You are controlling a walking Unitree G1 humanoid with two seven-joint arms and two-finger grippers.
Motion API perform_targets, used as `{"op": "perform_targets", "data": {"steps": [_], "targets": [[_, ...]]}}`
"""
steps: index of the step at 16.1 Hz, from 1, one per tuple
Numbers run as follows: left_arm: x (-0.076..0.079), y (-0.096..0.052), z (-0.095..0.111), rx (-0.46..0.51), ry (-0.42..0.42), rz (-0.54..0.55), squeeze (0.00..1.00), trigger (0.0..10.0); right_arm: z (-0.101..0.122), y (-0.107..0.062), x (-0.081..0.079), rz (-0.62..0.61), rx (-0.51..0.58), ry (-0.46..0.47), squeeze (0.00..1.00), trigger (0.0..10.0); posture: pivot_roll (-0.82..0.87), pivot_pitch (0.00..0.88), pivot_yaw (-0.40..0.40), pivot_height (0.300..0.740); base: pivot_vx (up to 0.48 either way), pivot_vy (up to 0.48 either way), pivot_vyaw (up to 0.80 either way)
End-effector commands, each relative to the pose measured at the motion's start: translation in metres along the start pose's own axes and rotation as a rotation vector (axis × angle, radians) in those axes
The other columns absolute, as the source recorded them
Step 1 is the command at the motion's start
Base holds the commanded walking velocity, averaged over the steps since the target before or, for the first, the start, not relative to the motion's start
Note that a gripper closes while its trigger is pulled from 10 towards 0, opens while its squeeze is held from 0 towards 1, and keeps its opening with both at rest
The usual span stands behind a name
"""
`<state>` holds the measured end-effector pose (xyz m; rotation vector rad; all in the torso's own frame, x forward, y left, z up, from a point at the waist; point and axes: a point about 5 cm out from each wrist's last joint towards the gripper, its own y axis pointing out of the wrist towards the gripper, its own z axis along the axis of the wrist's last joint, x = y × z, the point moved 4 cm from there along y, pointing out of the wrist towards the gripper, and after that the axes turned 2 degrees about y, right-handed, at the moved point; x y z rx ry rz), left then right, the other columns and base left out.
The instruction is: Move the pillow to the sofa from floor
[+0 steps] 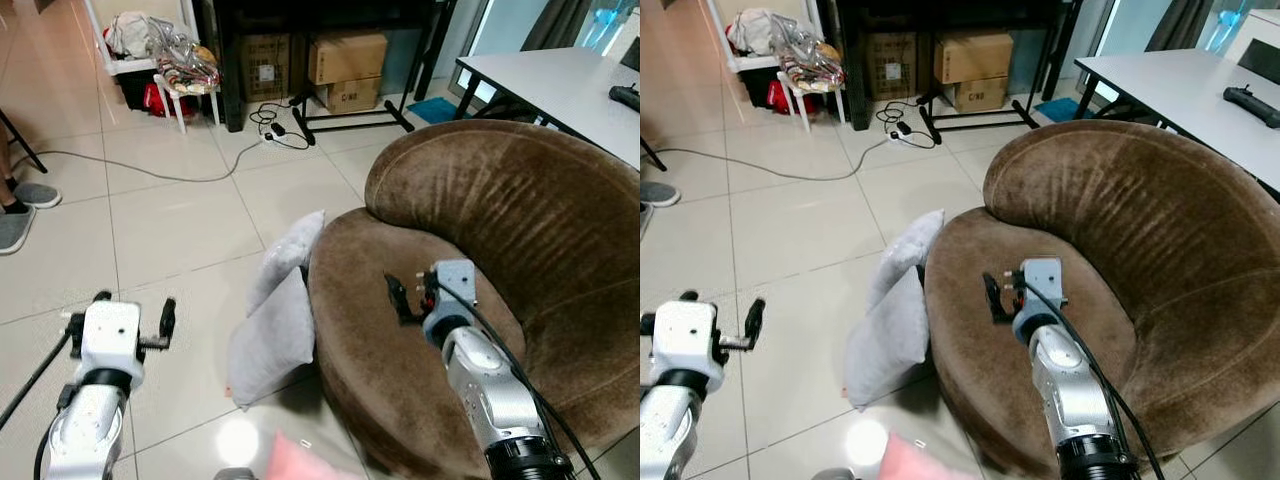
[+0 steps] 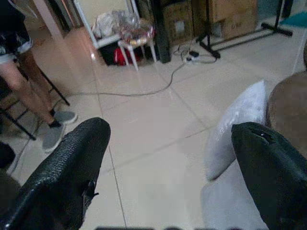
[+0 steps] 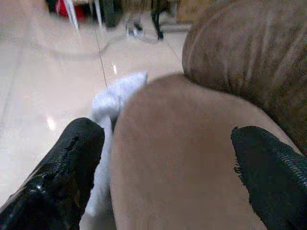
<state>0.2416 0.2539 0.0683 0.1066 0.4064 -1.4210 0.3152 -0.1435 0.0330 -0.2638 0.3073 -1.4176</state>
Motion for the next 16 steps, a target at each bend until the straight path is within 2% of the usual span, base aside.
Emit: {"op": "perform_targets", "data": {"steps": [1,2,3,4,5,6,7,8,9,13,16], "targets": [[0.004,-0.003,-0.008,-0.027,-0.007,0.000,1.00,10.0,-0.011,0.000,0.005,-0.020,-0.061,-0.042,1.00,10.0,0.15,0.000,-0.085,0.740,0.000,0.000,0.00],[0.005,-0.004,-0.011,-0.036,-0.017,0.002,1.00,10.0,-0.012,0.000,0.006,-0.026,-0.070,-0.044,1.00,10.0,0.15,0.000,-0.087,0.740,0.000,0.000,0.00],[0.005,-0.004,-0.012,-0.039,-0.022,0.009,0.95,10.0,-0.009,0.001,0.005,-0.017,-0.057,-0.037,1.00,10.0,0.15,0.000,-0.091,0.740,0.000,0.000,0.00],[0.005,-0.004,-0.012,-0.036,-0.022,0.014,0.85,10.0,-0.006,0.002,0.005,-0.011,-0.044,-0.034,1.00,10.0,0.15,0.000,-0.101,0.740,0.000,0.000,0.00],[0.005,-0.004,-0.011,-0.034,-0.022,0.016,0.85,10.0,-0.005,0.002,0.005,-0.009,-0.040,-0.034,1.00,10.0,0.15,0.000,-0.101,0.740,0.000,0.000,0.00],[0.005,-0.004,-0.010,-0.030,-0.019,0.022,0.55,10.0,-0.001,0.003,0.004,-0.007,-0.028,-0.033,1.00,10.0,0.15,0.000,-0.101,0.740,0.000,0.000,0.00],[0.006,-0.004,-0.010,-0.025,-0.012,0.025,0.38,10.0,0.000,0.004,0.004,-0.006,-0.026,-0.036,1.00,10.0,0.15,0.000,-0.111,0.740,0.000,0.000,0.00],[0.006,-0.004,-0.008,-0.020,-0.003,0.027,0.11,10.0,0.000,0.005,0.003,-0.007,-0.029,-0.037,0.81,10.0,0.16,0.000,-0.112,0.740,0.000,0.000,0.00],[0.004,-0.005,-0.007,-0.015,0.003,0.026,0.00,10.0,0.000,0.005,0.002,-0.011,-0.027,-0.031,0.00,10.0,0.17,0.000,-0.102,0.740,0.000,0.000,0.00],[-0.019,-0.001,0.005,0.018,0.052,0.012,0.00,10.0,-0.006,0.002,-0.013,-0.044,0.000,0.059,0.00,10.0,0.19,0.000,0.003,0.740,0.000,0.000,0.00],[-0.027,0.007,0.010,0.020,0.070,-0.008,0.00,10.0,-0.011,-0.005,-0.014,-0.074,0.016,0.106,0.00,10.0,0.18,0.000,0.056,0.740,0.000,0.000,0.00]]}}
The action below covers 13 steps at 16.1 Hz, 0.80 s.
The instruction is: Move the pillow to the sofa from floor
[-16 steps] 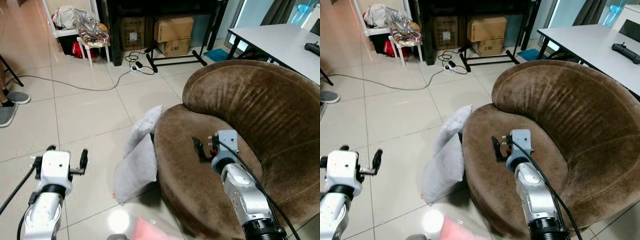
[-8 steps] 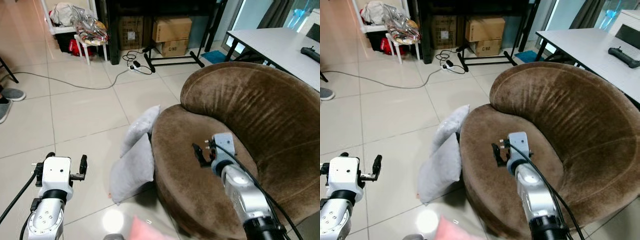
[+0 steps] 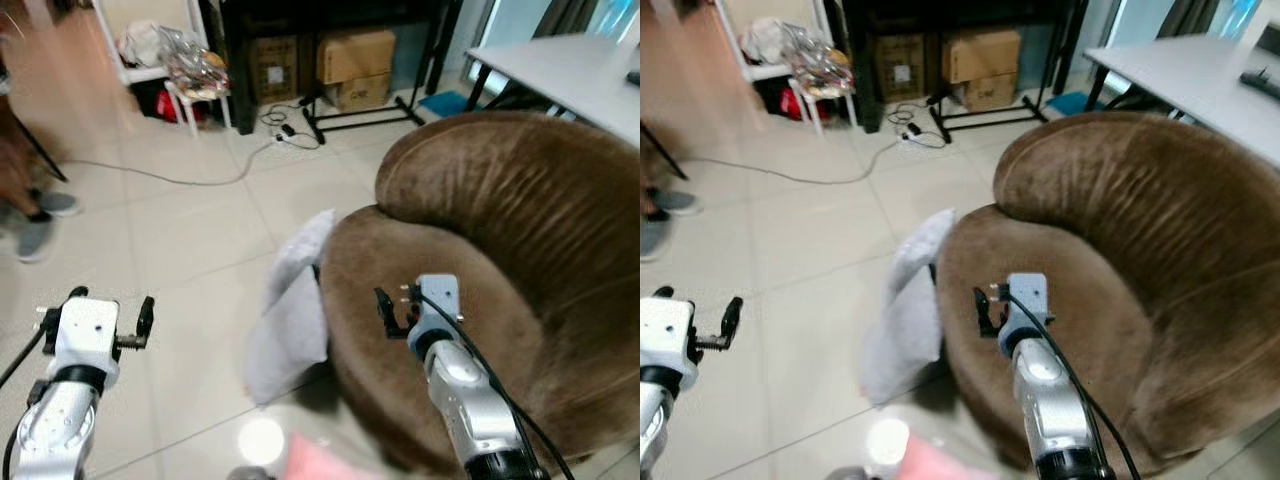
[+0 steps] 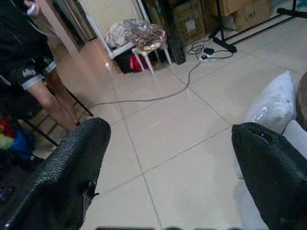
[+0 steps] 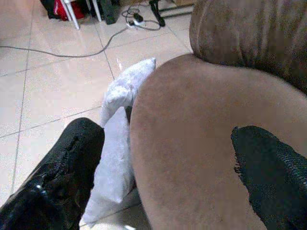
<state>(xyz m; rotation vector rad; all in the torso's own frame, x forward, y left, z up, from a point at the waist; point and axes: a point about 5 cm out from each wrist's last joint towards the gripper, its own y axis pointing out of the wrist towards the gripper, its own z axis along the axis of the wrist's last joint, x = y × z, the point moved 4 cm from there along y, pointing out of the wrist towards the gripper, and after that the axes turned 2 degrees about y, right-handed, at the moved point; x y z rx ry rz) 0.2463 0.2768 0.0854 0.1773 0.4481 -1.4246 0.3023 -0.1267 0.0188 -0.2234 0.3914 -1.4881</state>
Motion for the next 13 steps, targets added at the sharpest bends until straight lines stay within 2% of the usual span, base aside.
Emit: {"op": "perform_targets", "data": {"steps": [1,8,13], "targets": [[0.000,0.003,0.002,-0.001,0.001,-0.015,0.00,10.0,0.006,-0.001,0.004,-0.020,0.032,0.018,0.00,10.0,0.18,0.000,0.063,0.740,0.000,0.000,0.00],[0.010,0.009,-0.003,-0.007,-0.033,-0.035,0.00,10.0,0.017,-0.007,0.013,-0.041,0.053,-0.008,0.00,10.0,0.12,0.000,0.058,0.740,0.000,0.000,0.00],[0.013,0.014,-0.009,-0.010,-0.069,-0.013,0.00,10.0,0.041,-0.040,0.057,-0.137,0.075,-0.062,0.00,10.0,0.02,0.000,0.015,0.740,0.000,0.000,0.00]]}}
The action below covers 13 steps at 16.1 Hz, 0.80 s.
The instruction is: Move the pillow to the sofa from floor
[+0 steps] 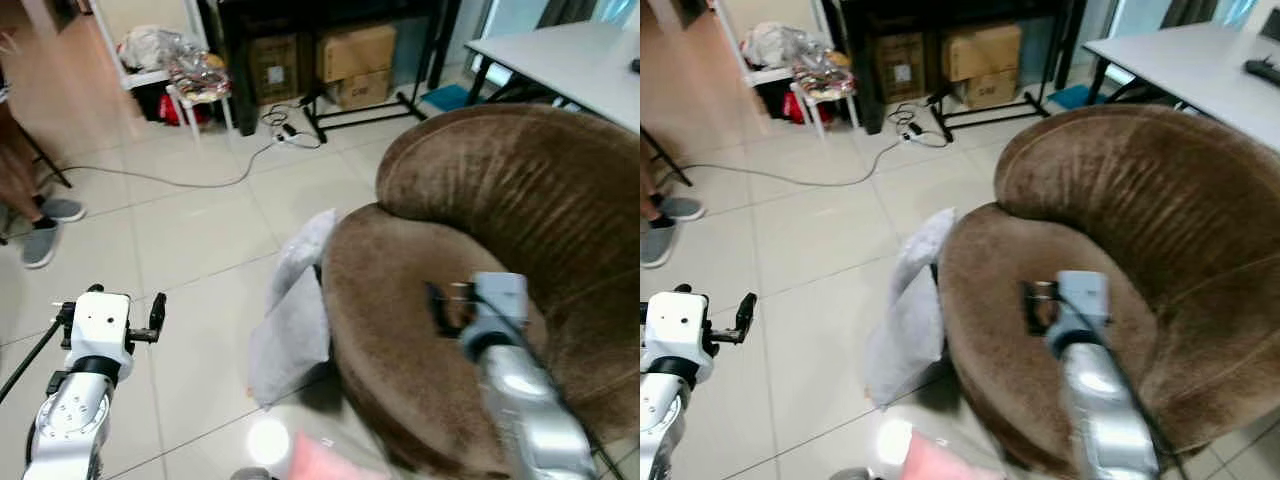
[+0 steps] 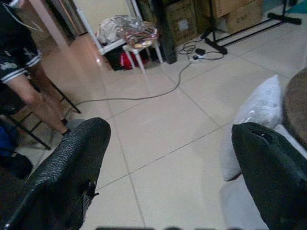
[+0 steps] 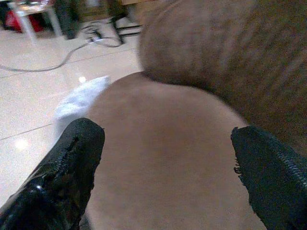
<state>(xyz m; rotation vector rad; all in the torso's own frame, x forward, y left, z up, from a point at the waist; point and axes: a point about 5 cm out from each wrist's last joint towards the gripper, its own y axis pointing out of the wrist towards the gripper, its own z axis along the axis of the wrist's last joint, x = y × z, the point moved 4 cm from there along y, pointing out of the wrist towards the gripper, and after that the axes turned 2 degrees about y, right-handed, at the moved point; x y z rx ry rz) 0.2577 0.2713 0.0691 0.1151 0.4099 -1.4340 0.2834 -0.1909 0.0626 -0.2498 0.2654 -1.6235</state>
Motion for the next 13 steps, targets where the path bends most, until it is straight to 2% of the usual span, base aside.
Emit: {"op": "perform_targets", "data": {"steps": [1,2,4,6,8,9,10,11,13], "targets": [[0.002,0.003,-0.001,0.007,-0.010,0.000,0.00,10.0,0.003,-0.006,0.010,-0.028,-0.010,0.003,0.00,10.0,-0.01,0.000,0.005,0.740,0.000,0.000,0.00],[0.003,0.003,-0.002,0.007,-0.014,0.002,0.00,10.0,0.006,-0.012,0.016,-0.042,-0.016,-0.007,0.00,10.0,-0.04,0.000,-0.007,0.740,0.000,0.000,0.00],[0.005,0.005,-0.001,0.016,-0.027,0.011,0.00,10.0,0.015,-0.019,0.018,-0.037,-0.006,0.006,0.00,10.0,-0.05,0.000,-0.022,0.740,0.000,0.000,0.00],[0.007,0.005,0.001,0.023,-0.027,0.013,0.00,10.0,0.010,-0.014,0.014,-0.027,-0.015,0.012,0.00,10.0,-0.03,0.000,-0.023,0.740,0.000,0.000,0.00],[0.015,0.006,0.006,0.046,-0.024,0.013,0.00,10.0,0.001,-0.001,0.002,0.017,-0.008,0.039,0.00,10.0,0.03,0.000,-0.025,0.740,0.000,0.000,0.00],[0.023,0.005,0.008,0.057,-0.009,0.002,0.00,10.0,-0.013,0.014,-0.009,0.040,-0.027,0.058,0.00,10.0,0.06,0.000,-0.037,0.740,0.000,0.000,0.00],[0.029,0.005,0.011,0.074,0.015,-0.023,0.00,10.0,-0.026,0.024,-0.019,0.066,-0.065,0.000,0.00,10.0,0.07,0.000,-0.053,0.740,0.000,0.000,0.00],[0.031,0.004,0.013,0.085,0.028,-0.028,0.00,10.0,-0.030,0.029,-0.027,0.097,-0.079,-0.048,0.00,10.0,0.08,0.000,-0.065,0.740,0.000,0.000,0.00],[0.029,-0.001,0.015,0.090,0.027,-0.011,0.00,10.0,-0.024,0.034,-0.038,0.140,-0.071,-0.040,0.00,10.0,0.10,0.000,-0.075,0.740,0.000,0.000,0.00]]}}
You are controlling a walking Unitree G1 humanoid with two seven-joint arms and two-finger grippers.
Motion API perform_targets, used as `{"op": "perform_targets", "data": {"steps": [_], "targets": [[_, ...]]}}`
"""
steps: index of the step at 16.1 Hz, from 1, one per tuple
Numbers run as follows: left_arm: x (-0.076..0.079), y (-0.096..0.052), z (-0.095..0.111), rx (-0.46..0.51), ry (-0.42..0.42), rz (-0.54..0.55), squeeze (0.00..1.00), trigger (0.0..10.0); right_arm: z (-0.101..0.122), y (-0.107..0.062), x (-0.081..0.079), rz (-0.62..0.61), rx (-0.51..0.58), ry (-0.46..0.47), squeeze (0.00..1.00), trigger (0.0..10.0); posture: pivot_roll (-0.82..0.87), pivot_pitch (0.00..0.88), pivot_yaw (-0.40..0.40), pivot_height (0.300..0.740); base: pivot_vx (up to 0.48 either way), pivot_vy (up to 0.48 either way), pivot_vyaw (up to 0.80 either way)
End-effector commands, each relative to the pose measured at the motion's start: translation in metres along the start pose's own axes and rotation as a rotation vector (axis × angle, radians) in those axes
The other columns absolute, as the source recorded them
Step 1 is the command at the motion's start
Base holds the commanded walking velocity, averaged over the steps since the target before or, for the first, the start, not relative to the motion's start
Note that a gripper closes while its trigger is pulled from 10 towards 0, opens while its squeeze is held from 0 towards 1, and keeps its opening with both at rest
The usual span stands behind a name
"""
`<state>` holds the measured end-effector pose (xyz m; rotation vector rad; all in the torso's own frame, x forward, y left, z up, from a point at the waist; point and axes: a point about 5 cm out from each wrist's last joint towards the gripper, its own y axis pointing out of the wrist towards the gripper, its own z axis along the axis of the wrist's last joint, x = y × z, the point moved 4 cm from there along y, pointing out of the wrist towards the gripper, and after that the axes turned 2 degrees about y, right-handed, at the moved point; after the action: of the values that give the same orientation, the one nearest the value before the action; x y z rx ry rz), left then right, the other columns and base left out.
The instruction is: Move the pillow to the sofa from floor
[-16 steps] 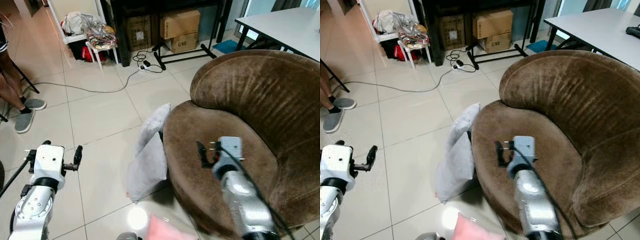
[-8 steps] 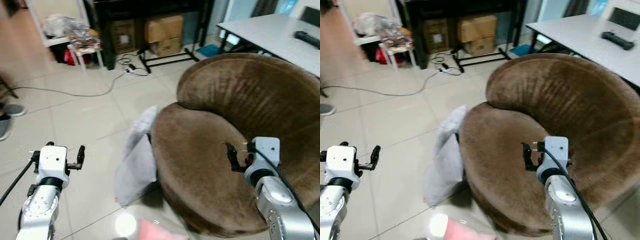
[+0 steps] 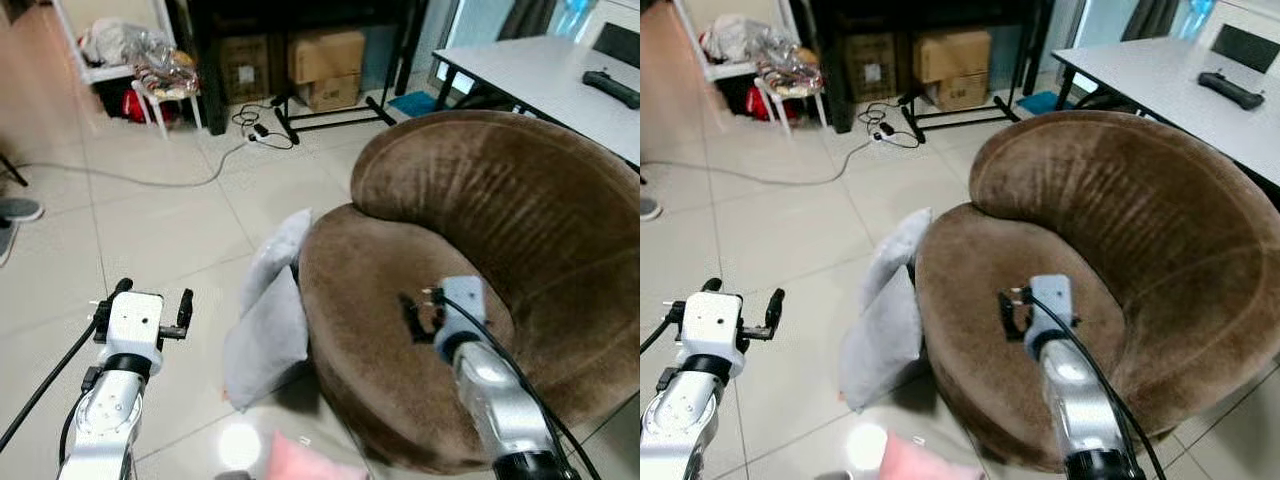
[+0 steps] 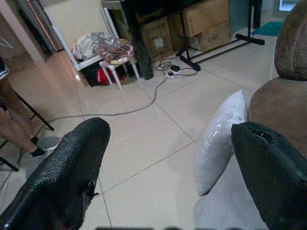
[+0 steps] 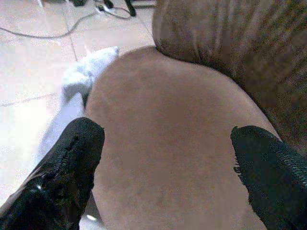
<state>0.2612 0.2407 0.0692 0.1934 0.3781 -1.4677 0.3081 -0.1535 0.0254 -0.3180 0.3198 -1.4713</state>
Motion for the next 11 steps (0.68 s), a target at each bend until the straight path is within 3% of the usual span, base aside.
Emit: {"op": "perform_targets", "data": {"steps": [1,6,11], "targets": [[-0.001,-0.002,0.005,0.014,0.002,0.009,0.00,10.0,0.004,0.002,0.000,0.010,0.018,-0.004,0.00,10.0,0.10,0.000,-0.074,0.740,0.000,0.000,0.00],[-0.004,-0.009,0.006,0.007,0.004,-0.007,0.00,10.0,-0.005,-0.002,-0.005,0.006,0.028,0.027,0.00,10.0,0.11,0.000,-0.002,0.740,0.000,0.000,0.00],[-0.013,-0.004,0.008,0.002,0.009,-0.009,0.00,10.0,-0.003,-0.010,-0.004,-0.027,0.057,0.069,0.00,10.0,0.10,0.000,0.041,0.740,0.000,0.000,0.00]]}}
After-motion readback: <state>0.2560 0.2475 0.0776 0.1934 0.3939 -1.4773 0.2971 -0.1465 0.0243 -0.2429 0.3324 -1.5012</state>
